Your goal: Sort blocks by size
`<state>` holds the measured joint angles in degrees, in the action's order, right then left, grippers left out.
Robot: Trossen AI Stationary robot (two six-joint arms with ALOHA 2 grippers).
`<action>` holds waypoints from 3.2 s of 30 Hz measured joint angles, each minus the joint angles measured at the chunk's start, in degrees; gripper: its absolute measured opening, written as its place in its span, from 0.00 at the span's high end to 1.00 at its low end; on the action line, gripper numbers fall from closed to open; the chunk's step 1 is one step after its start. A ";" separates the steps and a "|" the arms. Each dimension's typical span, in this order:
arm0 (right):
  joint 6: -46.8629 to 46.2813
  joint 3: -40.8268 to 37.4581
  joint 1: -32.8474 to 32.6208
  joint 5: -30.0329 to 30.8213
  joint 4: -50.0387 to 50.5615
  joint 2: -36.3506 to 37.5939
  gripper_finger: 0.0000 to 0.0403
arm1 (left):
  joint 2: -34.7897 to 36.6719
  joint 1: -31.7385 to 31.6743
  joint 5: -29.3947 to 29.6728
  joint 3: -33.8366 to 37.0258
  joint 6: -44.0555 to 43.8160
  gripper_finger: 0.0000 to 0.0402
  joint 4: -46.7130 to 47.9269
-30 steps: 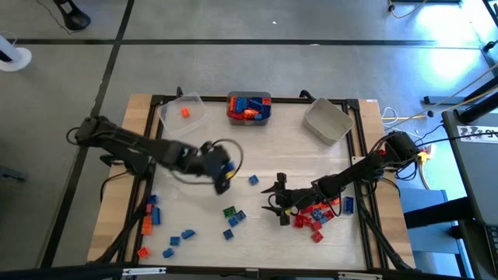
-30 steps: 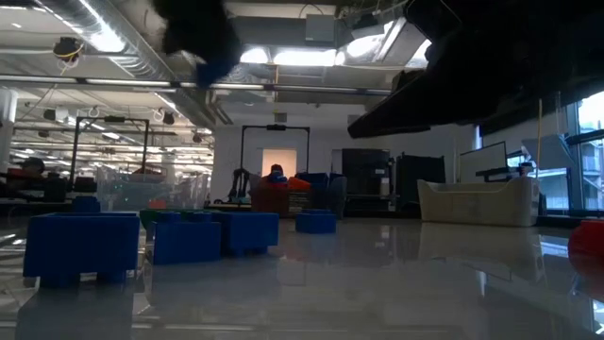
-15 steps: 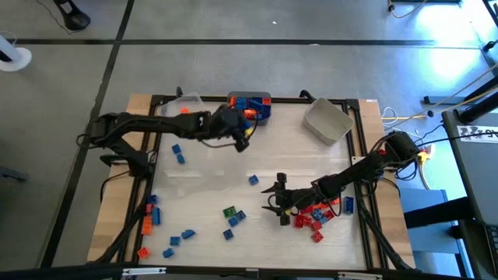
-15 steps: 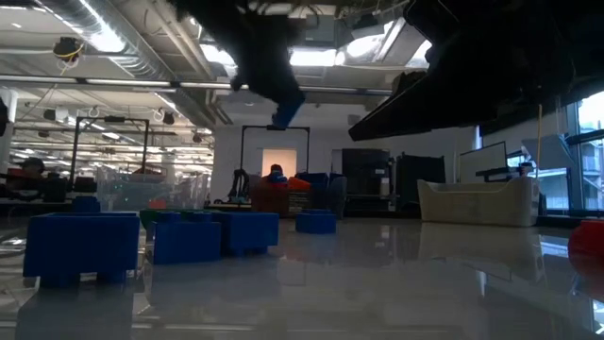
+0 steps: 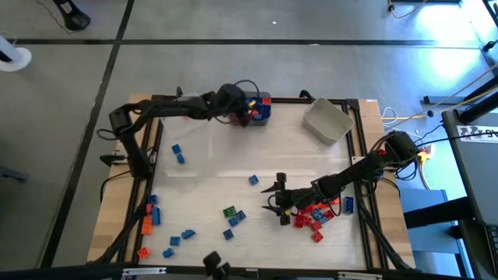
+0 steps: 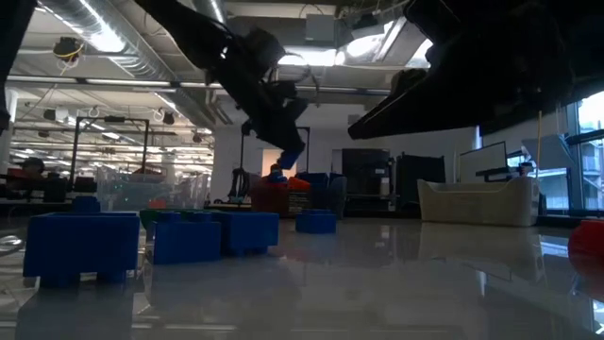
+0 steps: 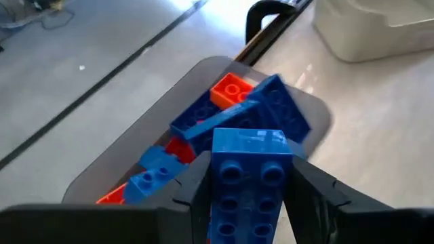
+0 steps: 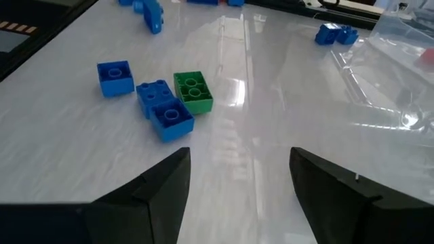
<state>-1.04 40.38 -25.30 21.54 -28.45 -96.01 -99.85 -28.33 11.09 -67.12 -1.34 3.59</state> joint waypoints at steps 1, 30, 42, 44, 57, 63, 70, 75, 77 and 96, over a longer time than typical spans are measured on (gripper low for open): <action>0.02 0.00 0.25 -0.04 -0.06 0.00 0.38 | -0.81 -0.84 -0.67 -0.95 -0.01 0.67 0.48; -1.68 -0.04 2.47 -2.21 2.02 0.00 0.38 | -11.58 -8.16 -5.01 -11.99 -5.84 0.67 5.52; -1.68 -0.04 2.47 -2.78 2.03 0.00 0.38 | -12.23 -8.03 -5.00 -11.82 -5.25 0.58 5.48; -1.68 -0.04 2.47 -2.80 2.01 0.00 0.38 | -12.37 -8.03 -5.00 -11.77 -5.23 0.54 5.51; -1.68 -0.04 2.47 -2.78 2.04 0.00 0.38 | -10.31 -6.05 -5.01 -11.97 -0.40 0.48 4.84; -1.66 -0.04 2.47 -2.78 2.02 0.00 0.38 | -5.09 -3.69 -3.74 -11.99 0.47 0.48 7.97; -1.67 -0.04 2.47 -2.78 1.93 0.00 0.38 | 4.45 2.89 0.41 -12.05 1.96 0.48 18.18; -1.68 -0.04 2.45 -2.80 2.06 0.00 0.38 | 11.23 11.00 2.28 -12.06 -2.19 0.48 29.98; -1.97 -0.04 2.46 -2.80 2.02 0.00 0.38 | 13.50 14.96 3.94 -12.08 -5.64 0.48 35.83; -3.83 -0.04 2.45 -4.72 2.01 0.00 0.38 | 17.76 52.54 11.95 -12.06 -54.70 0.48 69.11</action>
<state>-4.87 40.34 -22.85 16.82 -26.44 -96.01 -82.09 24.21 23.04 -79.18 -56.04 72.69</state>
